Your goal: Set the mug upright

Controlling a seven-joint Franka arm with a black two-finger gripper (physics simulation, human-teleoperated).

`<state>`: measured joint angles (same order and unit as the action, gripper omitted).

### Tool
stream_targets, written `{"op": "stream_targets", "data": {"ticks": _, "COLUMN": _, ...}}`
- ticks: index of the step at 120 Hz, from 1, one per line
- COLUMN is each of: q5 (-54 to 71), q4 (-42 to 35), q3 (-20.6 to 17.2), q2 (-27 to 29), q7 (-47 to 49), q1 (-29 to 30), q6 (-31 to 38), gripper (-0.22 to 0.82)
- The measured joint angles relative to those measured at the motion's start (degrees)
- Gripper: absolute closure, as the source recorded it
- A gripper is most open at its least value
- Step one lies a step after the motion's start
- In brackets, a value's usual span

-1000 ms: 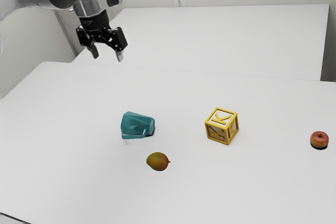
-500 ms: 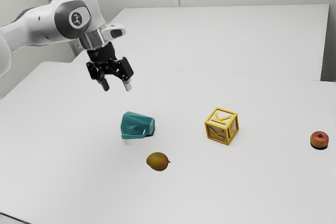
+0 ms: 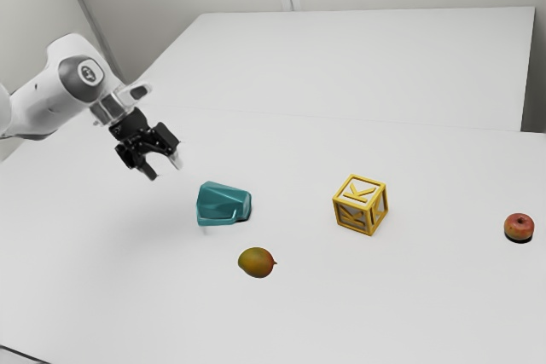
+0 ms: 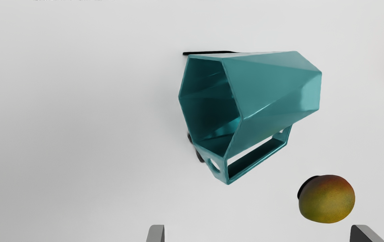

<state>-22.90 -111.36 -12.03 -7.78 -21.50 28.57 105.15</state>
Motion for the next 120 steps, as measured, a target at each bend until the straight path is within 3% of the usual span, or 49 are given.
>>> {"op": "stream_targets", "data": {"ticks": 70, "q5": -19.70, "q4": 0.60, "q3": -0.42, "q2": -12.87, "q7": -23.36, "q1": 3.58, "q6": 0.44, "gripper": 0.00}}
{"op": "stream_targets", "data": {"ticks": 109, "q5": -24.81, "q4": 0.61, "q3": -2.74, "q2": -15.41, "q7": -32.27, "q1": 3.25, "q6": -0.82, "gripper": 0.00}}
{"op": "stream_targets", "data": {"ticks": 120, "q5": -25.63, "q4": 0.59, "q3": -3.24, "q2": -16.05, "q7": -34.04, "q1": 3.24, "q6": -1.19, "gripper": 0.05}}
